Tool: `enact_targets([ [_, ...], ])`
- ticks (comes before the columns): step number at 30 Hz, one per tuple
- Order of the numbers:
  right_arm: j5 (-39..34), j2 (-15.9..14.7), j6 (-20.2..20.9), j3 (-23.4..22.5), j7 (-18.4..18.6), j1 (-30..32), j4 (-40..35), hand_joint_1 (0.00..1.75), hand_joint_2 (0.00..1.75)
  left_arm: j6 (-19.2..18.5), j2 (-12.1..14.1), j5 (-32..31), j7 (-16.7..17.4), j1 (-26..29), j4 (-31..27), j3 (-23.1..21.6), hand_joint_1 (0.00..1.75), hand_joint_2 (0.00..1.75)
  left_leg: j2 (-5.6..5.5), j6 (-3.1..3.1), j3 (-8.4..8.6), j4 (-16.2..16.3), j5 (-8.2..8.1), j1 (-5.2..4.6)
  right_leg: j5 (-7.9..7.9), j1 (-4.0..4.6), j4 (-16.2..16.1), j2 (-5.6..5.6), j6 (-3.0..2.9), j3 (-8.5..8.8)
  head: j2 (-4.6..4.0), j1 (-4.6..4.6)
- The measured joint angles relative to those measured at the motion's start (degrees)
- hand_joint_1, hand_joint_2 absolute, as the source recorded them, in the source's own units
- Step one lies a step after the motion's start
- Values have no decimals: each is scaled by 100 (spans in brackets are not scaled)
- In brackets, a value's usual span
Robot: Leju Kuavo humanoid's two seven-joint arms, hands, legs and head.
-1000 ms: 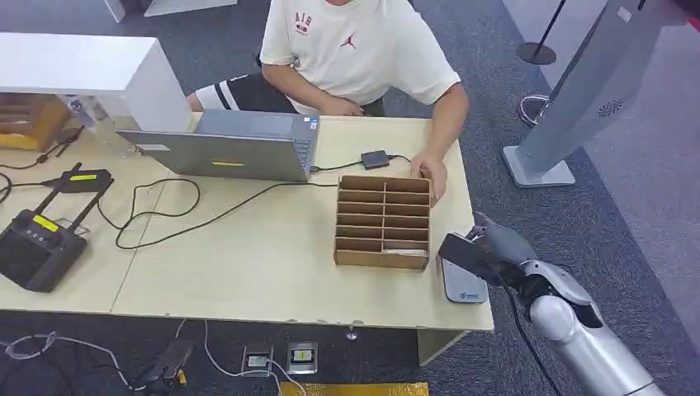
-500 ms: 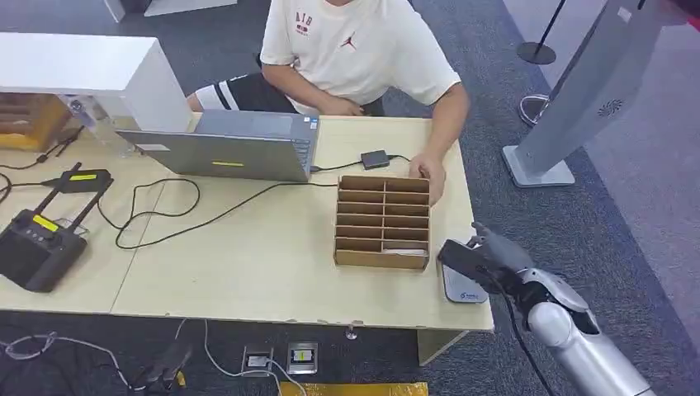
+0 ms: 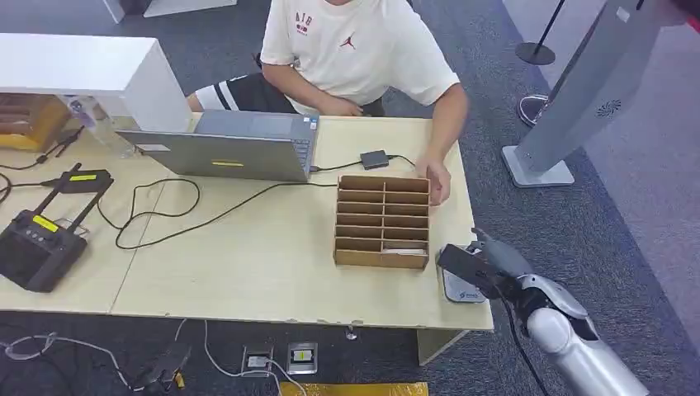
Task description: Pass the card to the sensor for recognition and then transmit it.
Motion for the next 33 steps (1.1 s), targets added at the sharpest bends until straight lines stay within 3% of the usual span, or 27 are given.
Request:
enact_targets([
  [13,7,-4,-118,-96,-125,-260,-22,175,175,22,0,-195,-2,13,0,114,0,0,11,0,-1,0,1,0,4,0,1,3,-4,-1,0,0],
  [19,430,-81,140,-542,-568,-1286,-68,175,175,31,-2,-472,-135,4,0,184,0,0,19,-3,-5,1,8,-5,16,-4,3,11,-10,-10,0,2],
  [26,730,-116,109,-894,-1054,-2672,31,175,175,-23,-35,-770,-205,-106,0,192,0,0,19,-3,-9,2,11,-2,17,-2,5,11,-10,-15,0,4],
  [33,1098,5,-15,-922,-1314,-3089,617,175,175,-214,-98,-1047,-114,-307,0,194,0,0,14,-3,-16,1,10,-1,17,-1,6,4,-11,-14,0,0],
])
